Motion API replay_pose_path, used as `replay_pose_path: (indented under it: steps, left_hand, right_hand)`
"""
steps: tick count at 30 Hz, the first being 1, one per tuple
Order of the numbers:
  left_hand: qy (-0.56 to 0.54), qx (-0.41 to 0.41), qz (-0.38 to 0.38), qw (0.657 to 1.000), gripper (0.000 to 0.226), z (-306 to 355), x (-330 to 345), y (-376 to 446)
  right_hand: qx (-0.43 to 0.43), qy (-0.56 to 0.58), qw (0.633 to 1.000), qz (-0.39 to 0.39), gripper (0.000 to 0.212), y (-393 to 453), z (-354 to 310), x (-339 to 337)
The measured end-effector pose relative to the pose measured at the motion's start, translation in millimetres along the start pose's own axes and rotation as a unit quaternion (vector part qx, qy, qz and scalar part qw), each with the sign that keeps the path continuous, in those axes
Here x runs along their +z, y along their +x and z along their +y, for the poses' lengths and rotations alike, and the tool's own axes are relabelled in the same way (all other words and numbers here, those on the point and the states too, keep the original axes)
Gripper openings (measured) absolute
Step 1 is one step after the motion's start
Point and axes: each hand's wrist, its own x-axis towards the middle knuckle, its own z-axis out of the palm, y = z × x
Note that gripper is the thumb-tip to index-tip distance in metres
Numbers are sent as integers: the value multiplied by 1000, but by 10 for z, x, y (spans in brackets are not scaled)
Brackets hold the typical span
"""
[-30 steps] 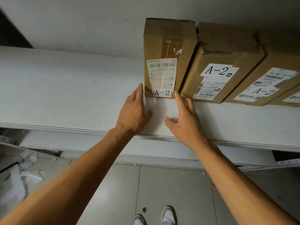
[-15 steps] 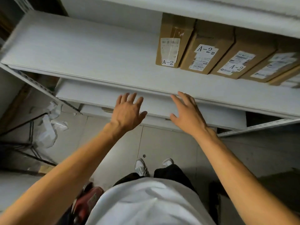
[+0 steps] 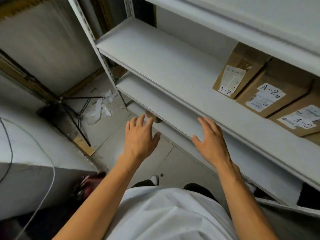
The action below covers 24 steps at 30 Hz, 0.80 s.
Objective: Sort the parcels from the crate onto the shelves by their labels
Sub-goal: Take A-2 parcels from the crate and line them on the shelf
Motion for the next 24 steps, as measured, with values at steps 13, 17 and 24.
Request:
replay_pose_path:
  steps: [13, 17, 24]
  left_hand:
    - [-32, -265, 8, 964, 61, 420, 336, -1464]
    - [-51, -368, 56, 927, 59, 279, 393, -2237]
    - [-98, -560, 134, 812, 62, 103, 544, -3742]
  right_hand:
    - [-226, -89, 956, -165, 71, -142, 252, -92]
    - [-307, -100, 920, -221, 72, -373, -68, 202]
    - [-505, -120, 807, -282, 68, -1320, -1068, 897]
